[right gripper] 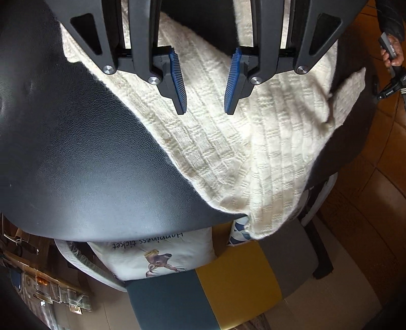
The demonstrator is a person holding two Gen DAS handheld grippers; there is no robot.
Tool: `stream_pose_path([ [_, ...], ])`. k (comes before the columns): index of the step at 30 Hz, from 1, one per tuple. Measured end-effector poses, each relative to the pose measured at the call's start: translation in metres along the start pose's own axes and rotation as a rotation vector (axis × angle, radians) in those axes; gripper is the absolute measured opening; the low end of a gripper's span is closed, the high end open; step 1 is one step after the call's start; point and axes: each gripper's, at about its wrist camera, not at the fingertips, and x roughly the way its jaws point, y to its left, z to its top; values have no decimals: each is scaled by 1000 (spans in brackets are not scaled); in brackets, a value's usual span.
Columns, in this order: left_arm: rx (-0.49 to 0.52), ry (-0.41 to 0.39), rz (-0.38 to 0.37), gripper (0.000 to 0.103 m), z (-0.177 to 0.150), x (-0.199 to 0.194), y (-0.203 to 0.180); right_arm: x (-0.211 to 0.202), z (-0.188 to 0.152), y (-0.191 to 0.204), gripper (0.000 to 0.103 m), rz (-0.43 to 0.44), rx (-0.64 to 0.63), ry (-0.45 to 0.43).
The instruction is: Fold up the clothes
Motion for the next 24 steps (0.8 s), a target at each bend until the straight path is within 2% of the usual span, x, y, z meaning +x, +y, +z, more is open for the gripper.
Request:
stream_pose_path([
  [2,-32,31,-5,0,3,2,11,16,-3,-7,31,-7,16,59],
  [3,-17,20,-51,0,-2,-7,6,24,-7,-9,32,-7,25,84],
  [5,54,33,-149,0,-17,-20,-23,24,-11,-11,32,11,14,48],
  [10,160,195,-528,0,-68,-41,-127,25,-13,-20,32,61,29,41],
  [13,210,335,-688,2,-100,-42,-195,25,-13,-25,32,91,34,40],
  [15,236,423,-735,5,-117,-41,-235,26,-13,-26,32,105,37,40],
  [17,237,460,-748,16,-129,-40,-260,26,-13,-28,32,111,33,37],
  [19,221,460,-738,50,-130,-35,-273,24,-14,-27,32,117,30,30],
  [20,208,455,-731,55,-127,-30,-276,24,-15,-27,32,122,28,26],
  [23,164,427,-724,52,-118,-22,-282,22,-17,-30,32,140,26,16],
  [24,170,409,-735,36,-115,-23,-282,22,-16,-31,32,146,27,15],
])
